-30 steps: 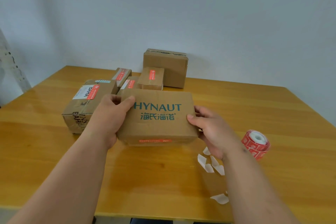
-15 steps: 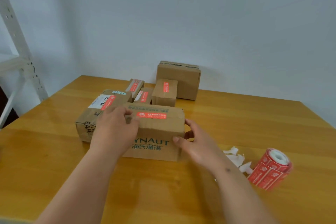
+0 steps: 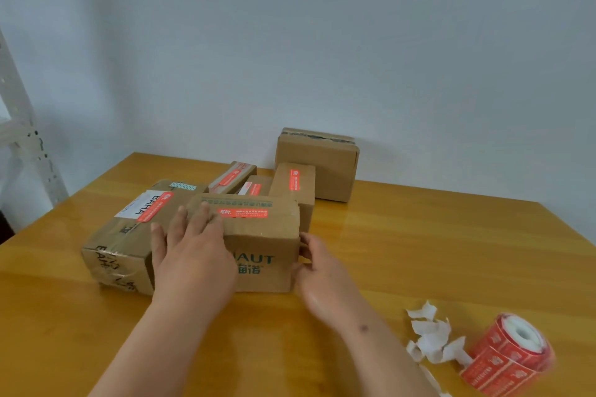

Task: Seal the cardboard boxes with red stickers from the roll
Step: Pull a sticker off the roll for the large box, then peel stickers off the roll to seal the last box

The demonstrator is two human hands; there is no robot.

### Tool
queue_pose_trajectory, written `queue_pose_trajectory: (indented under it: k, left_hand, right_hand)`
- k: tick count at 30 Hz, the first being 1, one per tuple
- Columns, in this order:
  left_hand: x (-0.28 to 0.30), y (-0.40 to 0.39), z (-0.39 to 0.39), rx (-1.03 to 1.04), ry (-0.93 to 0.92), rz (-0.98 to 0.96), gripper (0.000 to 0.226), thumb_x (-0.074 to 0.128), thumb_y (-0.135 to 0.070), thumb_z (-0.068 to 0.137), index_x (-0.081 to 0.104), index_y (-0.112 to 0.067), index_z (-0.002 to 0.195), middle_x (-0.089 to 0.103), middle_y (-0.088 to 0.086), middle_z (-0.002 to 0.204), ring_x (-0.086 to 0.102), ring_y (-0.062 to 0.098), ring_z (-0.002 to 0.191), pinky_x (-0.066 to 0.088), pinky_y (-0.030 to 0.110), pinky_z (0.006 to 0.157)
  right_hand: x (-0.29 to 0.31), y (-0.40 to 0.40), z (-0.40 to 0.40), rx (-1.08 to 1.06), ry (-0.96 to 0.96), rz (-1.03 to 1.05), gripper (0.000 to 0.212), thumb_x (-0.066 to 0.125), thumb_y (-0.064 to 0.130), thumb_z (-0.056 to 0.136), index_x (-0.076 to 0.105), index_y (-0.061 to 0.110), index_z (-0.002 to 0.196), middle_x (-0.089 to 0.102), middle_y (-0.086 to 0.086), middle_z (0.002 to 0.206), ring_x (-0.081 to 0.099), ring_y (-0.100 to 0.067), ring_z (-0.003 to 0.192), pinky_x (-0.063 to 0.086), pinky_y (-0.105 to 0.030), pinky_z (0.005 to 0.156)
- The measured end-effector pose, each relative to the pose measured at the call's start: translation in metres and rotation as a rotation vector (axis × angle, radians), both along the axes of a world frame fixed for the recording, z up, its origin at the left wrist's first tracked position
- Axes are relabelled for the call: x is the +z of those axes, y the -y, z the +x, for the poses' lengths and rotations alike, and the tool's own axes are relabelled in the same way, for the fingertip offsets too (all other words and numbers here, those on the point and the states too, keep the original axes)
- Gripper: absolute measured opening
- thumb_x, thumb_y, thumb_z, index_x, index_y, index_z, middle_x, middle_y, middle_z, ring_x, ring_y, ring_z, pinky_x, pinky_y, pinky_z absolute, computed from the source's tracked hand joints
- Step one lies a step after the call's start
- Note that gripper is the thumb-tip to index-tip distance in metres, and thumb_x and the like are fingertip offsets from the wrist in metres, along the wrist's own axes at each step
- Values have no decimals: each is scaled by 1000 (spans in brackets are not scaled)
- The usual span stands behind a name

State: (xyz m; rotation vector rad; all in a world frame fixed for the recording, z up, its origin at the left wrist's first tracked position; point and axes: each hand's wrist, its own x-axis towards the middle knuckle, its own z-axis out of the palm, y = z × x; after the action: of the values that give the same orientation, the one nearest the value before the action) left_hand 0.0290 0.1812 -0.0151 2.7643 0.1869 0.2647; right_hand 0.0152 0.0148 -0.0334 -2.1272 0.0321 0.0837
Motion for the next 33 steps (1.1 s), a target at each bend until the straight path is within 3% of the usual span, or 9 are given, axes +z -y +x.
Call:
queue_pose_trajectory:
  k: [6,8,10,14,18,21,24,28,33]
  left_hand:
    - [32,29,21,-151,116,-237,49,41,-30,99,33,-33,147,23,-16,156,14,11,146,2,42,121]
    - [43,46,28,-247,125,-342,47,44,-33,99,39,-33,145,34,-16,151,27,9,141,18,42,120]
    - [47,66,31,-322,154,-380,44,48,-33,98,42,-35,141,42,-17,144,38,5,131,32,37,113]
    - [33,112,28,-480,198,-428,35,52,-34,96,51,-39,131,51,-25,125,44,-4,115,37,17,96]
    - [12,154,18,-566,116,-561,28,51,-30,96,57,-39,123,54,-29,111,49,-16,99,35,-3,74]
    - [-1,183,-3,-669,-17,-646,22,55,-29,95,58,-43,112,59,-28,107,48,-21,99,37,-3,71]
    - [-12,205,-30,-764,-179,-698,15,59,-27,94,61,-39,103,61,-24,102,46,-23,98,37,-4,72]
    - [-23,222,-58,-828,-320,-678,10,63,-31,91,60,-37,98,60,-23,98,51,-16,95,40,3,73]
    - [-35,235,-72,-827,-347,-593,20,66,-19,87,59,-37,82,63,-18,87,56,-5,84,44,10,71]
  right_hand:
    - [9,36,35,-234,110,-22,28,45,18,98,55,28,122,58,11,118,53,-7,105,41,-21,83]
    - [12,45,48,-277,106,-21,26,47,22,97,57,26,120,59,9,117,54,-9,105,44,-24,88]
    - [15,51,55,-269,89,-37,23,49,26,96,59,25,117,61,9,114,55,-9,103,45,-25,86]
    - [32,73,40,-152,85,-110,18,45,36,95,61,30,99,66,10,96,58,-6,80,41,-23,62]
    - [59,119,-7,-164,159,-370,22,47,40,96,56,38,115,60,19,106,56,-2,97,48,-25,82]
    - [64,157,-54,-264,192,-448,10,50,42,92,56,40,100,56,24,95,50,7,92,41,-11,74]
    - [54,183,-91,-324,147,-446,6,58,35,88,56,36,82,56,20,84,48,9,81,38,-9,65]
    - [35,202,-119,-271,121,-508,12,68,38,79,57,33,76,55,15,83,50,0,83,39,-22,78]
    - [9,213,-126,-205,52,-780,28,58,59,71,63,37,88,41,20,94,37,-4,100,17,-31,89]
